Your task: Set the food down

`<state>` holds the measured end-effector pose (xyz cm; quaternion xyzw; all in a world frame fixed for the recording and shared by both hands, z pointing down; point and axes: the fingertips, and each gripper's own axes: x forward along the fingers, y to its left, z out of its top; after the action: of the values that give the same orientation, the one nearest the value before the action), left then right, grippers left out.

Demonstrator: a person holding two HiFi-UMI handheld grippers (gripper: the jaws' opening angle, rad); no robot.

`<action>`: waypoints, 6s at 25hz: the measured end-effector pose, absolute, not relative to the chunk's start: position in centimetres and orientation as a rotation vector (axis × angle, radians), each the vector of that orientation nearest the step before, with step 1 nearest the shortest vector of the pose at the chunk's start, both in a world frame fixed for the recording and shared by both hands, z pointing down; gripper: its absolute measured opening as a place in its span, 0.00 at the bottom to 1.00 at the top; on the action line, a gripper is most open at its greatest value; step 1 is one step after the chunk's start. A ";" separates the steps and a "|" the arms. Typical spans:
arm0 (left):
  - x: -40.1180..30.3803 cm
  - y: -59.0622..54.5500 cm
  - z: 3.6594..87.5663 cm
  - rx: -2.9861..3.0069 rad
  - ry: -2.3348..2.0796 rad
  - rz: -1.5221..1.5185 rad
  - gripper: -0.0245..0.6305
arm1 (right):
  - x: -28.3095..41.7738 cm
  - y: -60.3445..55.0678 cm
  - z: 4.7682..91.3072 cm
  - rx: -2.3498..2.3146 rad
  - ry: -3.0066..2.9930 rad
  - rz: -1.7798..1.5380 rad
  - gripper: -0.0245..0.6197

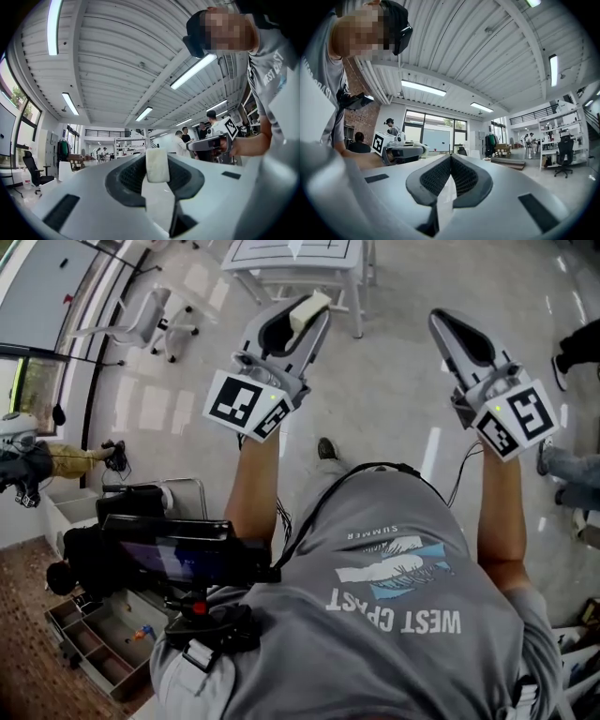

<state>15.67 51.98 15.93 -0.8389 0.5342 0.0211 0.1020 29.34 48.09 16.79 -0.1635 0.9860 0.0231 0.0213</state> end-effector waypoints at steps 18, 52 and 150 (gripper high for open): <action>4.1 45.8 15.4 -2.515 1.501 0.170 0.20 | 19.2 42.9 16.3 -0.658 3.057 0.080 0.05; 1.7 28.8 16.8 -2.529 1.551 0.120 0.20 | 16.8 24.1 16.9 -0.637 3.084 0.057 0.05; -18.9 -9.9 20.7 -2.677 1.459 0.215 0.20 | -7.1 -11.5 22.1 -0.765 3.203 -0.023 0.05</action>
<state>-18.91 -9.89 20.67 -0.8751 0.4768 0.0704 0.0426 -7.12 -11.52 22.12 -0.2317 0.9698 -0.0069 -0.0757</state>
